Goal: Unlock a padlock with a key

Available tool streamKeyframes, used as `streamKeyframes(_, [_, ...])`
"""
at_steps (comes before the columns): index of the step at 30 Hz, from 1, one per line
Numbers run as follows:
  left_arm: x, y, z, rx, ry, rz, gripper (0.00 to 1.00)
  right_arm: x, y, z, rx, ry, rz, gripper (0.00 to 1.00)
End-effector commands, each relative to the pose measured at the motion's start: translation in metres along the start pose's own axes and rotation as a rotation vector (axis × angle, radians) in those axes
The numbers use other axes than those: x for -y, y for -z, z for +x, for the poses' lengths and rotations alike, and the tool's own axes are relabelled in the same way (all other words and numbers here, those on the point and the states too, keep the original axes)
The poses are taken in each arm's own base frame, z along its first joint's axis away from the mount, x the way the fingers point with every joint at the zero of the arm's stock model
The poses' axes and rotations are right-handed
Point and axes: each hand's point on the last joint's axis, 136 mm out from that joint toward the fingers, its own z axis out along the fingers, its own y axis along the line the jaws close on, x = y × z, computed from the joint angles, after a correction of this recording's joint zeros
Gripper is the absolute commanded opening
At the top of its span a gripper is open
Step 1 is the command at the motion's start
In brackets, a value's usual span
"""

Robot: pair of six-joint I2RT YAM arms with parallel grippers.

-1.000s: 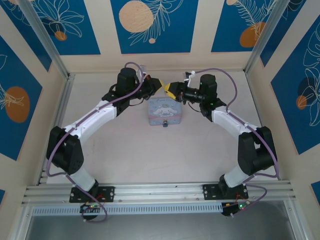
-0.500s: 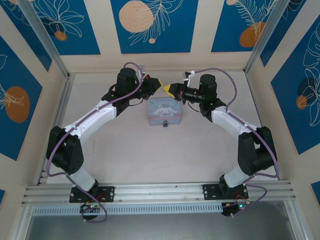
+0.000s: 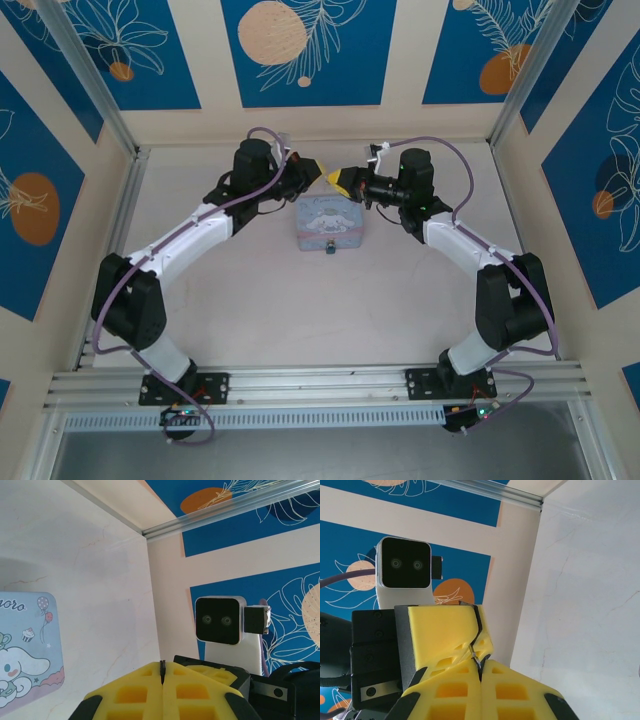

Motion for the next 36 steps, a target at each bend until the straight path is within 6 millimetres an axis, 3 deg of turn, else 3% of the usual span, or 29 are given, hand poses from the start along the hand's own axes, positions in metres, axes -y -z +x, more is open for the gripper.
streamKeyframes(1, [0.012,0.012,-0.004,0.026,-0.006,0.037,0.00,-0.012,0.002,-0.009,0.016,0.015,-0.015,0.00])
streamKeyframes(8, [0.016,0.016,-0.004,0.031,-0.005,0.053,0.00,-0.006,0.001,-0.009,0.014,0.001,0.001,0.00])
streamKeyframes(19, [0.013,0.030,-0.023,0.081,0.006,0.021,0.71,0.003,0.009,-0.006,0.012,-0.014,0.030,0.00])
streamKeyframes(23, [0.004,0.039,-0.023,0.065,-0.008,-0.023,0.88,0.007,0.014,-0.004,0.013,-0.015,0.051,0.00])
streamKeyframes(26, [-0.016,0.044,-0.010,-0.014,-0.062,-0.136,0.99,0.016,0.020,-0.002,0.014,-0.027,0.101,0.00])
streamKeyframes(30, [-0.056,0.061,0.018,-0.125,-0.155,-0.311,1.00,0.035,0.033,-0.002,0.030,-0.074,0.191,0.00])
streamKeyframes(36, [-0.101,0.077,0.063,-0.216,-0.218,-0.381,1.00,0.052,0.051,-0.008,0.061,-0.108,0.265,0.00])
